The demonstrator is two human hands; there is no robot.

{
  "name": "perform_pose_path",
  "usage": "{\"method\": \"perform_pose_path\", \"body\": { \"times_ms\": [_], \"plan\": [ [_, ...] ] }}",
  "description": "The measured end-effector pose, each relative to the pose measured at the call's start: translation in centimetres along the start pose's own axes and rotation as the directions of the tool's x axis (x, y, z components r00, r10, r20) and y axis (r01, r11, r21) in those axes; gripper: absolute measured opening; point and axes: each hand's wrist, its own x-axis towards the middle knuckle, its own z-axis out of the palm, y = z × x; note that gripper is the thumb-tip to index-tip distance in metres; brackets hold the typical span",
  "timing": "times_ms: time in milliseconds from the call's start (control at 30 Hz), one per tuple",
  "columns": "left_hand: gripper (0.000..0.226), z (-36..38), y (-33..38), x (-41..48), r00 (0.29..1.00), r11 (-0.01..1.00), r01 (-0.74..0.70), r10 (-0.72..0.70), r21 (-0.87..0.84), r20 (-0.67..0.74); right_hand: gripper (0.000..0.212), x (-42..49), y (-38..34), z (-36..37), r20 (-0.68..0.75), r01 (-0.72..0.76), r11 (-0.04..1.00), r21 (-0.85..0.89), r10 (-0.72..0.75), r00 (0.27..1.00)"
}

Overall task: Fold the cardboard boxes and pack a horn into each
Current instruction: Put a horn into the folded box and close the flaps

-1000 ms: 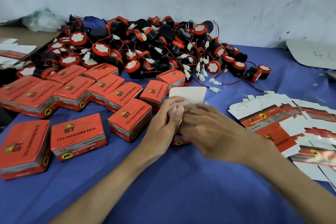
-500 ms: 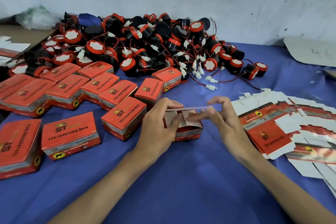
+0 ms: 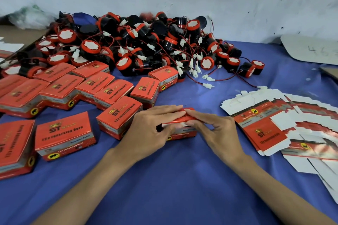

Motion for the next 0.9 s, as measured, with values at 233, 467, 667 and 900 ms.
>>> {"method": "perform_pose_path", "body": {
  "times_ms": [233, 467, 667, 900],
  "plan": [
    [0.034, 0.0, -0.6, -0.2, 0.991, 0.987, -0.132, 0.130, 0.091, 0.028, 0.036, -0.3, 0.7, -0.7, 0.141, 0.361, 0.862, -0.357, -0.332, 0.933],
    [0.034, 0.3, -0.4, -0.2, 0.998, 0.998, -0.064, 0.065, 0.022, -0.019, 0.033, -0.5, 0.6, 0.1, -0.057, 0.222, 0.898, -0.380, -0.262, 0.963],
    [0.038, 0.0, -0.8, -0.1, 0.995, 0.994, -0.095, 0.092, 0.054, 0.047, 0.030, -0.5, 0.8, -0.3, 0.042, 0.265, 0.880, -0.395, -0.271, 0.962],
    [0.040, -0.3, -1.0, -0.6, 0.974, 0.957, -0.200, 0.171, 0.209, 0.150, 0.031, -1.0, -0.3, -0.9, 0.161, 0.331, 0.699, -0.634, -0.300, 0.940]
  ]
}}
